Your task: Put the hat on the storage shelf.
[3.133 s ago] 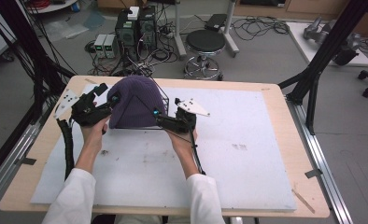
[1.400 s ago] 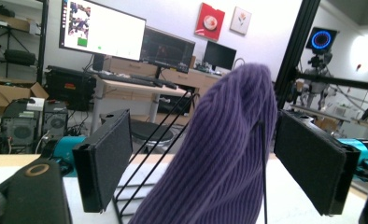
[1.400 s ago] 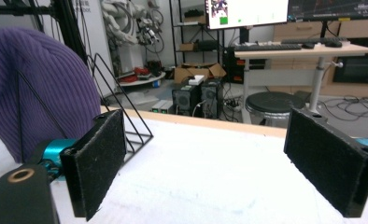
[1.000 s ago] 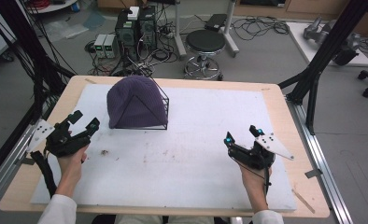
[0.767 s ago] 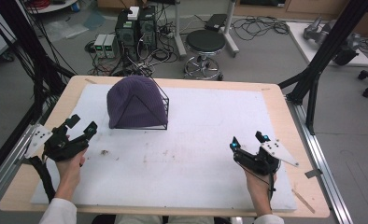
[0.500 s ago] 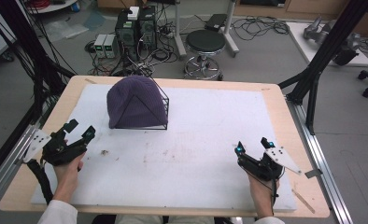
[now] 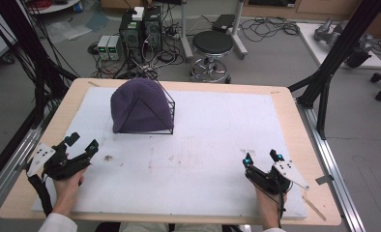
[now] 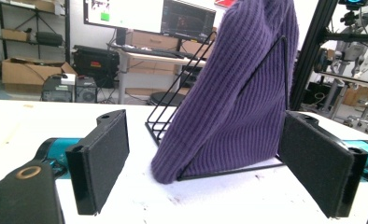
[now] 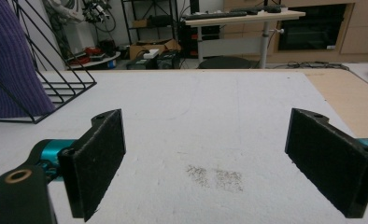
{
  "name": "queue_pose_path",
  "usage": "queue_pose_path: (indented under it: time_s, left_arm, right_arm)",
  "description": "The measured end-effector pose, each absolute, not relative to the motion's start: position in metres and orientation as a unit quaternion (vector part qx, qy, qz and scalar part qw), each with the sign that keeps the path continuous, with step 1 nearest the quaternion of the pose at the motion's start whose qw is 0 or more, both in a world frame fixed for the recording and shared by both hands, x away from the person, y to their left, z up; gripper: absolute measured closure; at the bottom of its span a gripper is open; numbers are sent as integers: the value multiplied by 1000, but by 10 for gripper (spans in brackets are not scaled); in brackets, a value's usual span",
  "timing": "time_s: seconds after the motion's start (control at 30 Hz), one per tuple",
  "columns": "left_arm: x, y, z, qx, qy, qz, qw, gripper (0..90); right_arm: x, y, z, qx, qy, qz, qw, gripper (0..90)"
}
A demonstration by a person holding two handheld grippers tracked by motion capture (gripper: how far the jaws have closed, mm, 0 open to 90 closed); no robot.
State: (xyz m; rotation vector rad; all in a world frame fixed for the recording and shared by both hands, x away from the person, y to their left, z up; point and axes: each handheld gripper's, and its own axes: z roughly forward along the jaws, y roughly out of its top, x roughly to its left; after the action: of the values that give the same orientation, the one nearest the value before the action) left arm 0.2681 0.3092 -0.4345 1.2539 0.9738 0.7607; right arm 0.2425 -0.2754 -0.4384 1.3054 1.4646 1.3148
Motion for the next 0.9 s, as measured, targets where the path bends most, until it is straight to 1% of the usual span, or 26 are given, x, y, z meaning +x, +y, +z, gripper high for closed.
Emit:
queue_pose_path:
  time_s: [0.3, 0.9]
  left_arm:
    - [264, 309, -435, 546, 427, 332, 640, 170]
    - [263, 313, -437, 532, 438, 324, 648, 175]
  right_arm:
    - [239, -272, -437, 495, 577, 514, 398, 114]
    - [239, -271, -437, 494, 584, 512, 391, 114]
